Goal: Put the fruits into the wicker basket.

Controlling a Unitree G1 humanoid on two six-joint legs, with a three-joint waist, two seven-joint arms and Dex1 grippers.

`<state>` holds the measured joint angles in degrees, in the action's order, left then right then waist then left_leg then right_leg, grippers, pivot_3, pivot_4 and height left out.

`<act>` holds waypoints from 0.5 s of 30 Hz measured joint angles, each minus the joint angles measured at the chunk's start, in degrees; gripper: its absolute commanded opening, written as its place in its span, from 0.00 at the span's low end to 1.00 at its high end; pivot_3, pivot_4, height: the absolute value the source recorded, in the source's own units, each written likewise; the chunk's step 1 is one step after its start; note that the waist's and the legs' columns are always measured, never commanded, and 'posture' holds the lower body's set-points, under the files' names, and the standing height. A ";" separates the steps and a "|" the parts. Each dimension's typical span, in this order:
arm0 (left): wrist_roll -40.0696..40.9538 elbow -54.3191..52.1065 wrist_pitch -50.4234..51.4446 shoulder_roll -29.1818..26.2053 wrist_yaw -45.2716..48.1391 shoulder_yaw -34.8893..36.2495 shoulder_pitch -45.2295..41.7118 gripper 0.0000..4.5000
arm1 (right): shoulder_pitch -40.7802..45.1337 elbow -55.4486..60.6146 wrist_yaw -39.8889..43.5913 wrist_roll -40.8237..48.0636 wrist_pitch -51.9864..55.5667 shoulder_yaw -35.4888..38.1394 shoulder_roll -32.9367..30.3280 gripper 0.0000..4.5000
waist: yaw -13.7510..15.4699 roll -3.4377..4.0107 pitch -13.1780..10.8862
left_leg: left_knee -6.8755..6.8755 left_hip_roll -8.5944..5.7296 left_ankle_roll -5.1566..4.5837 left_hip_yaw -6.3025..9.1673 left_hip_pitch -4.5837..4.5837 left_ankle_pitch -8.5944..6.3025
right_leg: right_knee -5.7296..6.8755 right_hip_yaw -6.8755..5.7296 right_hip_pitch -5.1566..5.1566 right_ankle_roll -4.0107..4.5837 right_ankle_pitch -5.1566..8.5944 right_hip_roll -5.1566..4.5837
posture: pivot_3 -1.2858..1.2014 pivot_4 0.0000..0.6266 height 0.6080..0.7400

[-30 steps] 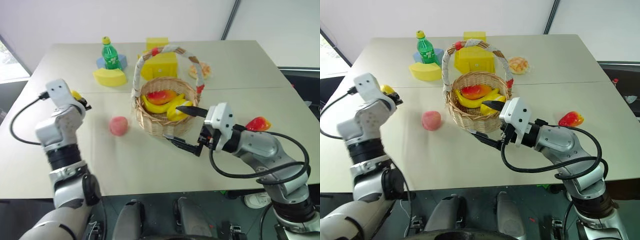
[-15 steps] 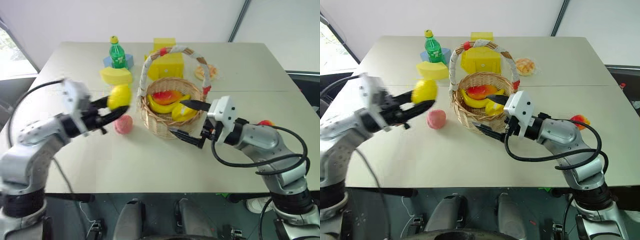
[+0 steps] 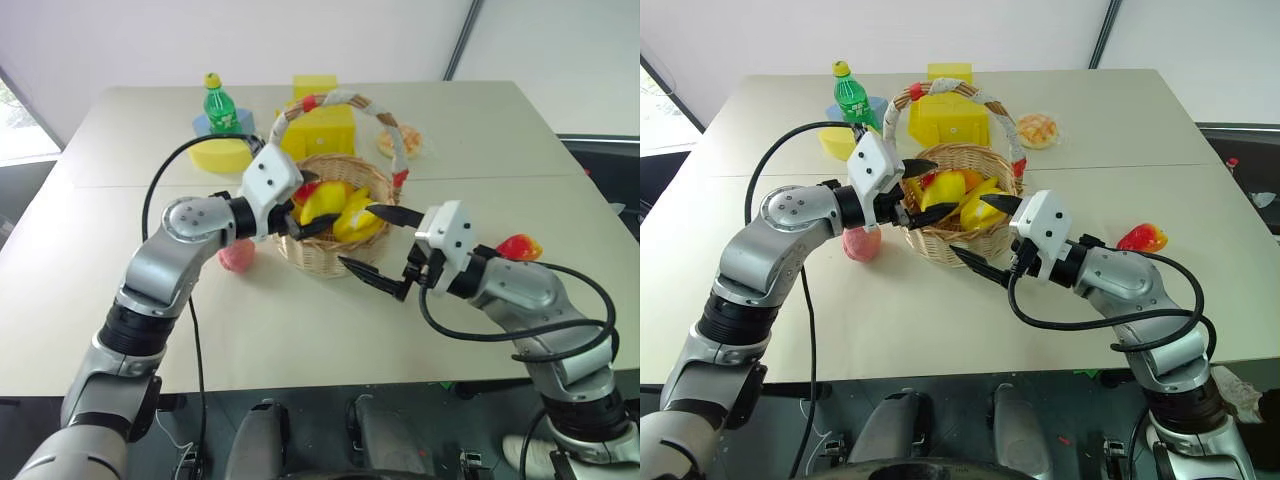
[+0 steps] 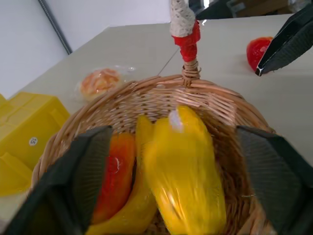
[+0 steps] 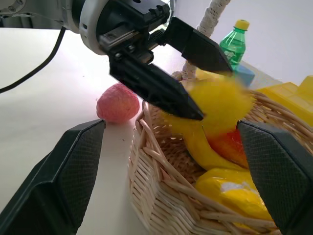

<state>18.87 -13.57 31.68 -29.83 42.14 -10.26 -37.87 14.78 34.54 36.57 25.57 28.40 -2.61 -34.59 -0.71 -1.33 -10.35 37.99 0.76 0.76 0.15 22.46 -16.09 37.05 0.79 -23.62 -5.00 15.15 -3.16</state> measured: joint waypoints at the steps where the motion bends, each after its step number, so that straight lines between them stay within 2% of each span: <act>1: 0.95 -0.57 0.16 -0.05 0.57 0.67 0.27 0.98 | -0.27 0.25 -0.21 0.02 0.02 0.15 -0.01 1.00 | -0.01 0.00 0.00 | 0.01 0.02 0.00 0.00 0.00 0.00 | 0.00 0.00 0.00 0.00 0.00 0.00 | 0.52 0.24 1.00; 9: 18.68 -8.32 12.76 -6.18 1.16 20.18 11.72 0.98 | -1.17 0.63 -0.14 0.13 0.09 1.31 -0.35 1.00 | -0.21 0.02 -0.01 | 0.01 0.21 0.00 0.02 -0.04 0.00 | 0.05 0.02 0.00 0.00 0.00 0.08 | 0.52 0.24 1.00; 12: 18.56 -9.73 15.60 -8.30 -3.61 24.82 15.61 0.98 | -0.40 0.19 0.66 0.36 0.01 1.12 -0.31 1.00 | 0.03 0.02 -0.01 | 0.03 0.17 0.00 0.03 -0.05 0.00 | 0.04 0.02 0.04 0.00 0.00 0.00 | 0.52 0.24 1.00; 15: 14.03 -9.07 19.88 -9.03 -12.56 25.25 17.04 0.98 | 1.70 -0.76 1.74 0.47 -0.14 0.97 -0.23 1.00 | 0.21 0.00 -0.01 | 0.04 0.11 0.00 0.08 -0.05 0.00 | 0.04 -0.02 0.09 -0.01 0.00 -0.04 | 0.52 0.24 1.00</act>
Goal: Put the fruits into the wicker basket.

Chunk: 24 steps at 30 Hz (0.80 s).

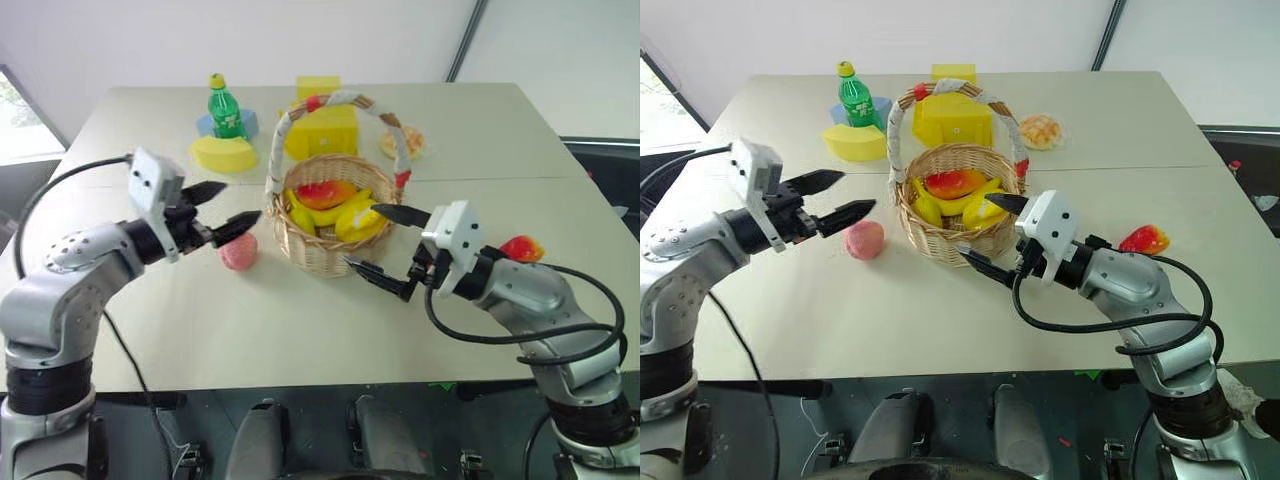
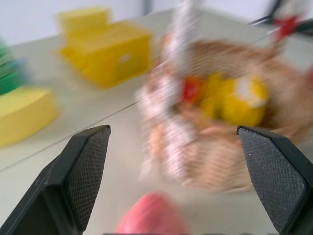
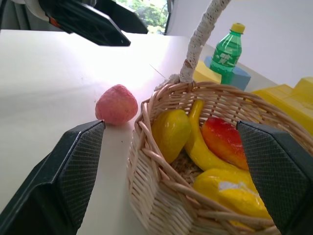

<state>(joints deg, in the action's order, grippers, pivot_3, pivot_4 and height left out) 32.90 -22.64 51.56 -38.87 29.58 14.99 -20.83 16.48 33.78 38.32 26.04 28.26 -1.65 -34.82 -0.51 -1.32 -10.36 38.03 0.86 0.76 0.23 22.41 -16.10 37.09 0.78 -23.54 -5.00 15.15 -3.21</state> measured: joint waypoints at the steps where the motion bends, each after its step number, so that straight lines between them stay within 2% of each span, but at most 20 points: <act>1: -0.15 -0.06 2.18 0.02 -1.91 -0.04 0.11 0.98 | 0.55 -0.44 0.39 0.01 -0.03 -0.06 0.01 1.00 | -0.04 -0.01 0.00 | 0.00 0.00 0.00 0.00 0.00 0.00 | 0.00 0.00 0.01 0.00 0.00 0.00 | 0.52 0.24 1.00; 7: -2.28 -1.34 8.79 0.01 -7.01 -5.43 1.35 0.98 | 2.75 -2.44 2.14 0.01 -0.21 -1.56 1.26 1.00 | -0.17 0.00 0.00 | -0.01 0.01 0.00 0.00 0.00 0.00 | 0.00 0.02 -0.01 0.00 0.00 0.00 | 0.52 0.24 1.00; 16: -7.83 4.50 8.07 -0.42 -5.16 -16.53 -2.11 0.98 | 3.52 -2.36 1.87 -0.02 0.16 -2.34 2.16 1.00 | -0.18 0.00 0.00 | -0.01 0.00 0.00 -0.03 0.01 0.00 | 0.00 0.02 -0.04 0.01 0.00 -0.01 | 0.52 0.24 1.00; 19: -8.71 5.52 7.49 -0.48 -3.42 -17.20 -2.76 0.78 | 2.92 -1.41 1.21 -0.01 0.42 -2.26 2.13 1.00 | -0.21 0.00 0.00 | -0.01 0.00 0.00 -0.03 0.01 0.00 | 0.00 0.02 -0.04 0.01 0.01 -0.01 | 0.52 0.24 1.00; 21: -9.27 6.19 6.54 -0.52 -2.62 -17.71 -3.08 0.59 | 2.43 -0.89 0.93 -0.01 0.70 -2.26 2.12 1.00 | -0.18 0.00 0.00 | -0.01 0.00 0.00 -0.03 0.01 0.00 | 0.00 0.03 -0.04 0.01 0.01 -0.03 | 0.52 0.24 1.00; 22: -9.47 6.46 6.32 -0.52 -2.27 -17.80 -3.20 0.54 | 2.23 -0.75 0.84 -0.01 0.78 -2.26 2.12 1.00 | -0.17 0.00 0.00 | -0.01 0.00 0.00 -0.03 0.01 0.00 | 0.00 0.03 -0.04 0.01 0.01 -0.03 | 0.52 0.24 1.00; 24: -10.24 7.05 5.52 -0.63 -1.86 -18.17 -3.58 0.50 | 2.13 -0.60 0.56 -0.02 1.02 -2.26 2.12 1.00 | -0.17 0.00 0.00 | -0.01 0.00 0.00 -0.03 0.01 0.00 | 0.00 0.02 -0.04 0.01 0.01 -0.03 | 0.52 0.24 1.00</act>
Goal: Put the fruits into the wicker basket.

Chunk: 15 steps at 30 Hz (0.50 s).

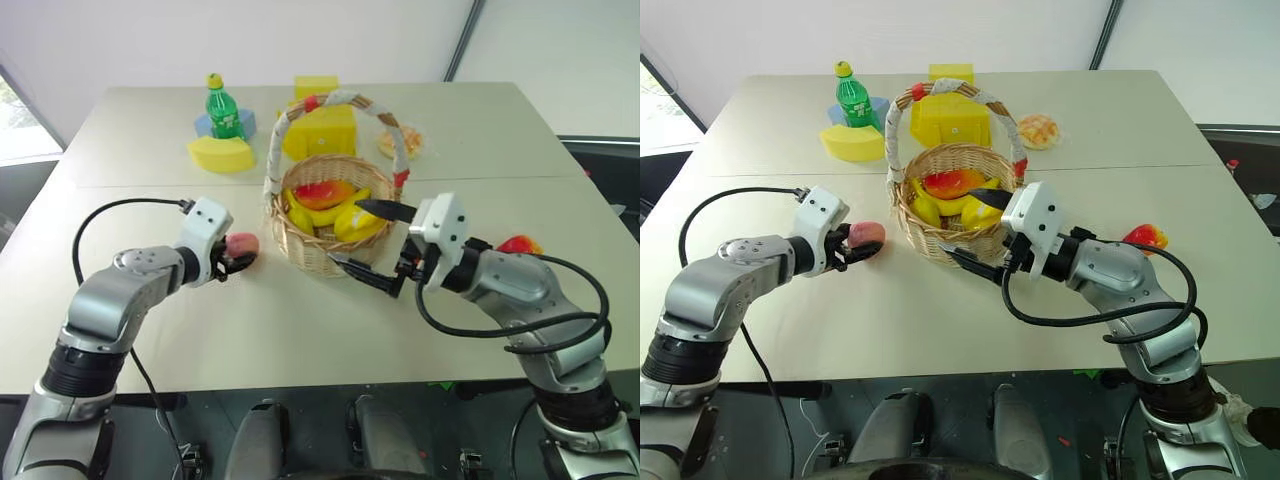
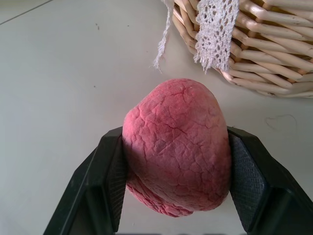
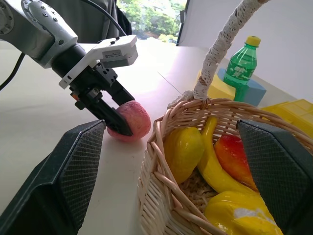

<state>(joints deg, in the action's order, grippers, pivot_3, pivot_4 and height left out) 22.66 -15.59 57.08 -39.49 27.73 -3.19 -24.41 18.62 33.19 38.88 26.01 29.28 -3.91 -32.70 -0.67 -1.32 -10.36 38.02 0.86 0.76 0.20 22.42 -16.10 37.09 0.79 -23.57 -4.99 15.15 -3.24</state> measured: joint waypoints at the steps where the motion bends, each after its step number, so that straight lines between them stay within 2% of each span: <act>1: -0.72 0.09 -0.49 -0.25 0.29 -0.20 -0.01 0.50 | -0.01 0.12 -0.16 -0.01 0.07 0.00 0.00 1.00 | -0.05 0.00 0.00 | 0.00 0.00 0.00 0.00 0.00 0.00 | 0.00 0.00 0.00 0.00 0.00 0.00 | 0.52 0.24 1.00; 4: -1.42 0.34 -2.35 -2.24 1.49 -0.04 0.04 0.50 | -0.15 0.25 -0.30 -0.01 0.10 0.00 0.00 1.00 | -0.10 0.01 -0.01 | 0.00 0.01 0.00 0.00 0.00 0.00 | 0.00 0.01 -0.01 0.00 0.00 0.02 | 0.52 0.24 1.00; 6: -0.24 0.08 -4.21 -2.59 3.81 2.93 0.82 0.50 | -0.14 0.32 -0.31 0.00 0.14 -0.01 0.00 1.00 | -0.12 0.01 -0.01 | 0.00 0.02 0.00 -0.01 0.00 0.00 | 0.00 0.00 -0.02 0.00 0.00 0.01 | 0.52 0.24 1.00; 8: 5.53 -3.03 -7.70 -2.65 9.62 9.85 2.64 0.50 | -0.40 0.34 -0.31 -0.02 0.17 0.26 -0.15 1.00 | -0.12 -0.05 -0.05 | 0.00 0.06 0.01 -0.02 0.11 0.00 | 0.00 0.02 -0.11 0.01 0.01 -0.09 | 0.52 0.24 1.00; 11: 14.56 -9.43 -8.60 -2.46 13.82 16.70 -0.61 0.50 | -0.38 0.29 -0.23 -0.03 0.18 0.28 -0.16 1.00 | 0.32 -0.05 -0.05 | 0.00 -0.03 0.01 0.03 0.08 0.01 | -0.02 -0.03 -0.03 0.01 0.00 -0.27 | 0.52 0.24 1.00; 13: 17.01 -11.96 -8.55 -1.14 13.65 16.20 -4.02 0.50 | -0.30 0.11 -0.12 -0.06 0.14 0.36 -0.22 1.00 | 0.47 -0.03 -0.04 | 0.01 -0.17 0.01 0.03 -0.03 0.00 | -0.04 -0.04 0.13 0.00 0.00 -0.27 | 0.52 0.24 1.00; 15: 15.56 -11.89 -8.53 3.11 10.99 10.46 -8.12 0.50 | -0.14 -0.75 0.04 -0.35 -0.06 0.52 -0.35 1.00 | 0.91 -0.04 -0.04 | 0.07 -0.25 0.00 0.03 -0.04 0.00 | -0.07 -0.06 0.18 -0.01 0.00 -0.26 | 0.52 0.24 1.00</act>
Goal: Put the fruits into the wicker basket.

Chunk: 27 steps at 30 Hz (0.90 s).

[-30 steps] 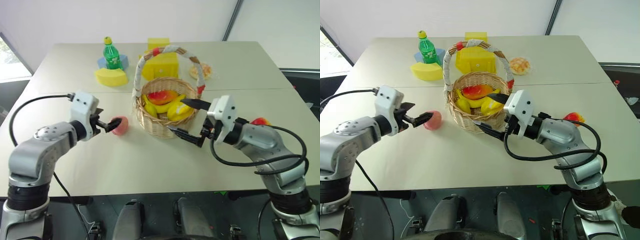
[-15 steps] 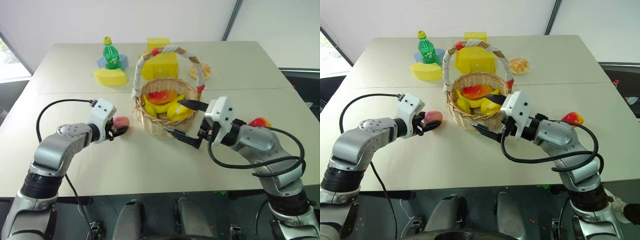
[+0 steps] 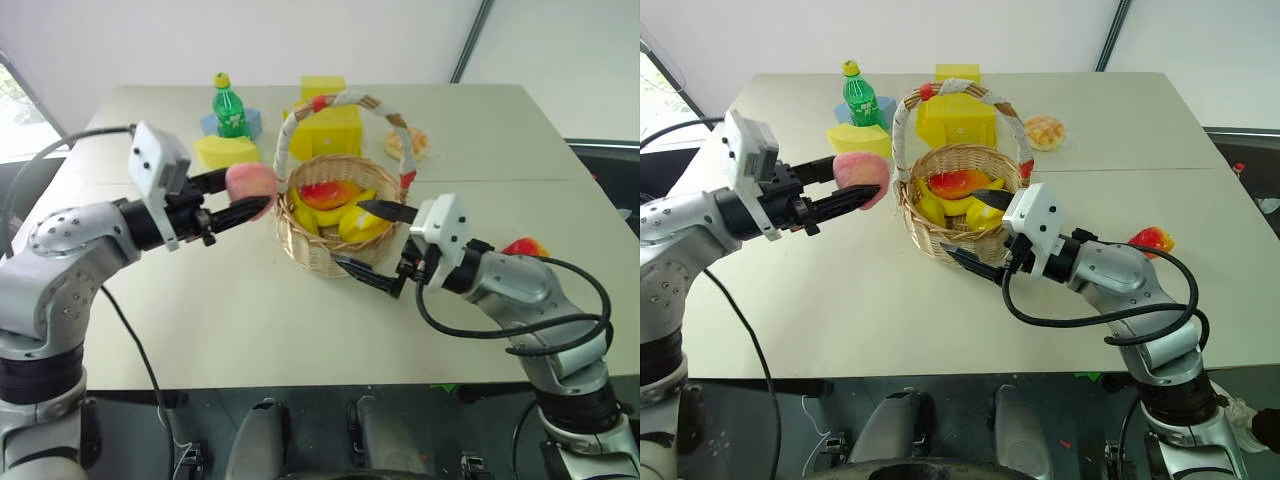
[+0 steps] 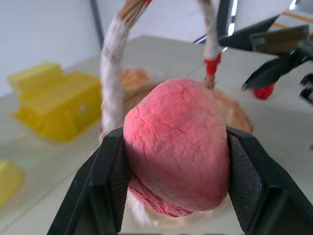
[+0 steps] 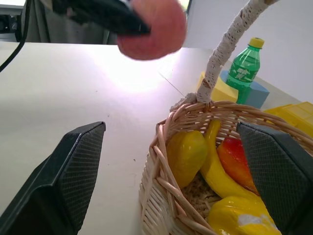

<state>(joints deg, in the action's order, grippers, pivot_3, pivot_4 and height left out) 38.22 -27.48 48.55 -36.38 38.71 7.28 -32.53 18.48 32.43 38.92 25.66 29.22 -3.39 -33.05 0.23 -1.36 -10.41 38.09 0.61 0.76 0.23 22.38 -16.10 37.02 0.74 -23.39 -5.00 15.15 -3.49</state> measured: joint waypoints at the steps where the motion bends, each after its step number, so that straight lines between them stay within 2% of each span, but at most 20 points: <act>1: -1.43 0.59 0.06 2.13 -1.60 -3.44 -1.77 0.50 | -0.02 -0.45 0.09 -0.27 -0.09 0.12 -0.06 1.00 | 0.15 -0.01 0.00 | 0.03 -0.04 -0.01 -0.01 0.01 -0.01 | 0.00 0.00 0.01 -0.01 0.00 0.01 | 0.52 0.24 1.00; 4: -5.96 4.56 -0.15 6.30 -4.81 -11.16 -5.90 0.50 | -0.63 -1.44 0.29 -1.13 -0.86 0.94 -1.27 1.00 | 0.18 -0.01 -0.01 | 0.04 -0.13 -0.08 -0.02 0.04 -0.05 | 0.02 0.03 -0.04 -0.05 0.00 0.09 | 0.52 0.24 1.00; 8: -11.93 11.61 -1.56 9.21 -7.01 -16.57 -8.62 0.50 | -3.41 -1.81 0.14 -2.24 -1.45 3.51 -2.92 1.00 | -0.26 0.01 -0.01 | 0.00 -0.01 -0.18 -0.03 0.04 -0.10 | 0.02 0.07 -0.13 -0.05 0.02 0.28 | 0.52 0.24 1.00; 12: -14.10 14.94 -4.24 11.10 -6.02 -17.95 -8.53 0.94 | -6.61 -1.82 -0.63 -3.04 -1.99 6.42 -3.69 1.00 | -0.80 0.01 -0.02 | 0.00 0.09 -0.17 -0.03 0.06 -0.10 | 0.04 0.08 -0.15 -0.04 0.02 0.33 | 0.52 0.24 1.00; 13: -14.52 15.25 -4.92 11.25 -5.69 -18.06 -8.53 0.98 | -7.40 -1.82 -0.88 -3.14 -2.13 7.22 -3.79 1.00 | -0.87 0.02 -0.02 | 0.00 0.09 -0.17 -0.04 0.05 -0.10 | 0.04 0.09 -0.14 -0.04 0.02 0.33 | 0.52 0.24 1.00; 17: -16.13 15.80 -8.49 11.22 -3.54 -18.06 -8.27 0.98 | -10.90 -3.46 -2.24 -3.28 -2.00 12.83 -4.05 1.00 | -0.80 0.02 -0.02 | 0.01 0.08 -0.17 -0.05 0.05 -0.10 | 0.05 0.10 -0.13 -0.05 0.02 0.31 | 0.52 0.24 1.00; 20: -14.01 14.43 -12.10 11.84 -0.35 -16.01 -6.05 0.98 | -11.72 -7.83 -4.72 -3.33 -1.12 18.66 -4.20 1.00 | -0.83 0.02 -0.02 | 0.01 0.13 -0.17 -0.09 0.05 -0.10 | 0.04 0.12 -0.12 -0.05 0.02 0.27 | 0.52 0.24 1.00; 24: -11.28 10.36 -15.99 11.88 4.45 -14.71 -1.05 0.98 | -11.39 -18.47 -12.16 -6.06 2.88 26.92 -5.95 1.00 | -0.77 0.03 -0.01 | 0.02 0.15 -0.16 -0.12 0.03 -0.09 | 0.04 0.18 -0.09 -0.04 0.03 0.24 | 0.52 0.24 1.00; 27: -11.62 9.83 -16.40 12.20 4.60 -15.19 0.67 0.98 | -9.69 -22.76 -19.23 -6.44 7.77 31.04 -3.72 1.00 | -0.81 0.07 0.01 | 0.02 0.10 -0.16 -0.13 0.02 -0.09 | 0.06 0.20 -0.09 -0.04 0.02 0.27 | 0.52 0.24 1.00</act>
<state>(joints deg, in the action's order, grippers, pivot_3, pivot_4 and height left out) 26.60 -17.65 32.15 -24.18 43.31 -7.91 -31.86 8.79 9.67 19.69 19.22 36.99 27.65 -36.76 -0.58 -1.29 -10.40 38.11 0.71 0.59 0.10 22.39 -16.18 37.08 0.94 -23.48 -5.04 15.17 -3.23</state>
